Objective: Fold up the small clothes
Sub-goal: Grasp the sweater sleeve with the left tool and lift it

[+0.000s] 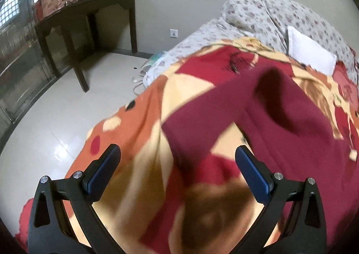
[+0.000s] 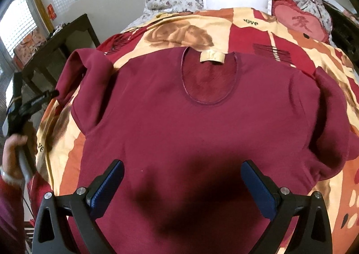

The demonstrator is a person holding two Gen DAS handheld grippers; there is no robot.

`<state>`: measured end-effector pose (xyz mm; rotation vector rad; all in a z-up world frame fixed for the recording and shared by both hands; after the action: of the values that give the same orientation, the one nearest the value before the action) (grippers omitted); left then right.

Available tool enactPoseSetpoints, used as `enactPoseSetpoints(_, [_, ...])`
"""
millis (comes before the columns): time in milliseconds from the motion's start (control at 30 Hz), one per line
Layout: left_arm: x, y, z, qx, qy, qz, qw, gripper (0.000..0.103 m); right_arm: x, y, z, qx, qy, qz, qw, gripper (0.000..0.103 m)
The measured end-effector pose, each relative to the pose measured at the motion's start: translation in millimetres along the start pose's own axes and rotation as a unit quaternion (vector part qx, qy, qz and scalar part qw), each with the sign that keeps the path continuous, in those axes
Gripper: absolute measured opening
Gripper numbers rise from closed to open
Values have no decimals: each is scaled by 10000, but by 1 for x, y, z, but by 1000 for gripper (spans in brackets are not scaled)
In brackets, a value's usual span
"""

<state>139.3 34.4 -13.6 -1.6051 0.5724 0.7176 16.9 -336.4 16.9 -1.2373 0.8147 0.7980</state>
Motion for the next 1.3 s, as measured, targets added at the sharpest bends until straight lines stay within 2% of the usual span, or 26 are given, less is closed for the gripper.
enactPoseSetpoints(33, [5,-3,0,-39,21,-21,10000,102,2,0,1,-11,-16,34,10000,103])
enactPoseSetpoints(167, [23,-6,-6,47,147,83,9998,85,9,3,8,-88,-75,145,9998,103])
enactPoseSetpoints(200, [29,-7,-9,178,175,91,9996,73,9,3,10,-108,-92,163,9998,103])
enactPoseSetpoints(233, [32,-6,-13,269,201,127,9994,65,11,4,12,-127,-109,180,9997,103])
enactPoseSetpoints(267, [36,-5,-14,345,236,196,9989,48,12,4,14,-141,-130,200,9996,103])
enactPoseSetpoints(300, [40,-3,-17,383,317,308,9983,26,13,4,15,-146,-145,222,9995,103])
enactPoseSetpoints(333, [41,-2,-18,350,443,418,9975,16,14,5,17,-147,-158,241,9995,103])
enactPoseSetpoints(367, [38,-2,-17,305,521,452,9971,12,15,5,18,-151,-175,255,9994,103])
enactPoseSetpoints(467, [0,-17,-16,407,773,191,9960,11,15,6,20,-165,-242,246,9993,103])
enactPoseSetpoints(633, [-82,-43,-18,909,1113,-49,9896,10,11,7,14,10,-364,190,9992,103])
enactPoseSetpoints(767, [-144,-51,-38,1161,1641,17,9796,10,4,4,6,202,-486,110,9986,103])
enactPoseSetpoints(867, [-188,-45,-74,1492,2126,64,9657,10,-6,-3,-8,218,-357,-41,9991,103])
enactPoseSetpoints(1000, [-234,-21,-153,1955,3072,299,9309,10,-25,-14,-36,311,-125,-249,9991,103])
enactPoseSetpoints(1133, [-249,13,-236,2297,3814,666,8929,10,-48,-19,-77,548,182,-466,9972,103])
enactPoseSetpoints(1233, [-233,36,-293,2267,4051,912,8810,10,-59,-18,-106,723,355,-547,9953,103])
enactPoseSetpoints(1300, [-220,56,-325,2229,4131,1031,8769,10,-65,-14,-126,877,516,-556,9933,103])
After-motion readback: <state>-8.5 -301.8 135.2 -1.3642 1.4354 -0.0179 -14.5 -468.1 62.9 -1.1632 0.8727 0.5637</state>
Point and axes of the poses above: each gripper's, at about its wrist camera, not at the fingertips, and x roughly the way its jaws point, z to its left, y to its underside, the point moved 10 cm from there along x, roughly the way its jaws point, and after that the axes turned 2 degrees about y, right-handed, at the moved point
